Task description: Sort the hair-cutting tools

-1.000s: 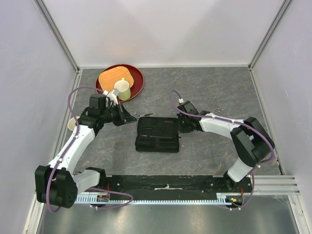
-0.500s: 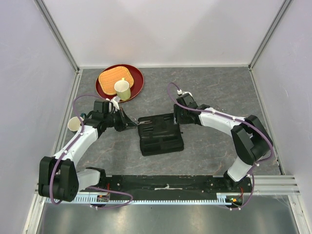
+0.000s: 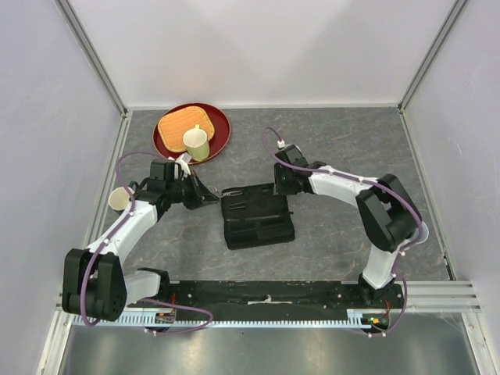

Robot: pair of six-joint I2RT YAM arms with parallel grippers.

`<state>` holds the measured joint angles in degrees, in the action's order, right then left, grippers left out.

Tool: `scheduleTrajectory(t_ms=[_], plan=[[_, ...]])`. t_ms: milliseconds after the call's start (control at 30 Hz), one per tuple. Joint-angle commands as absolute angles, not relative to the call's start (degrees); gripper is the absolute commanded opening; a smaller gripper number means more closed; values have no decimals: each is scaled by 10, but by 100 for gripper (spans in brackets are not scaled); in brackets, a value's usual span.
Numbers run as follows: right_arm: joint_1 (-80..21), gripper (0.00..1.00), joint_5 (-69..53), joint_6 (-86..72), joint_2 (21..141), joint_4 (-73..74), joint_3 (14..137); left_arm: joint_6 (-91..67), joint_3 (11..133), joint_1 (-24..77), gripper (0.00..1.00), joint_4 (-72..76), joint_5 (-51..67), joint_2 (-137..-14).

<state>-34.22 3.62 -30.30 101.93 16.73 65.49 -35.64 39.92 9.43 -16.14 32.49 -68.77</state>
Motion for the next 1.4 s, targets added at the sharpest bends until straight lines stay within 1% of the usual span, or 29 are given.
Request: scheduleTrajectory(t_ms=[0, 67, 233, 467, 567, 733, 833, 1000, 1167, 1267, 1367], plan=[[-340, 35, 62, -320, 1077, 188, 686, -374, 402, 91, 2, -137, 336, -700], [-339, 35, 86, -320, 1094, 187, 684, -381, 386, 91, 2, -128, 338, -698], [-339, 35, 83, -318, 1114, 186, 682, -392, 366, 91, 2, -110, 337, -702], [-339, 36, 76, -321, 1105, 182, 669, -399, 344, 88, 2, -74, 323, -727], [-339, 37, 76, -322, 1104, 181, 661, -414, 325, 86, 2, -33, 333, -740], [-340, 37, 73, -328, 1101, 180, 646, -451, 297, 85, 2, 25, 358, -766], [-342, 37, 73, -328, 1097, 182, 640, -462, 285, 84, 2, 43, 387, -776], [-347, 38, 72, -329, 1095, 184, 639, -490, 251, 83, 2, 127, 446, -781], [-352, 39, 72, -329, 1097, 184, 643, -517, 238, 83, 2, 191, 492, -813], [-356, 39, 72, -329, 1097, 186, 645, -532, 233, 83, 2, 235, 511, -830], [-356, 39, 72, -329, 1097, 186, 645, -531, 233, 83, 2, 243, 509, -836]])
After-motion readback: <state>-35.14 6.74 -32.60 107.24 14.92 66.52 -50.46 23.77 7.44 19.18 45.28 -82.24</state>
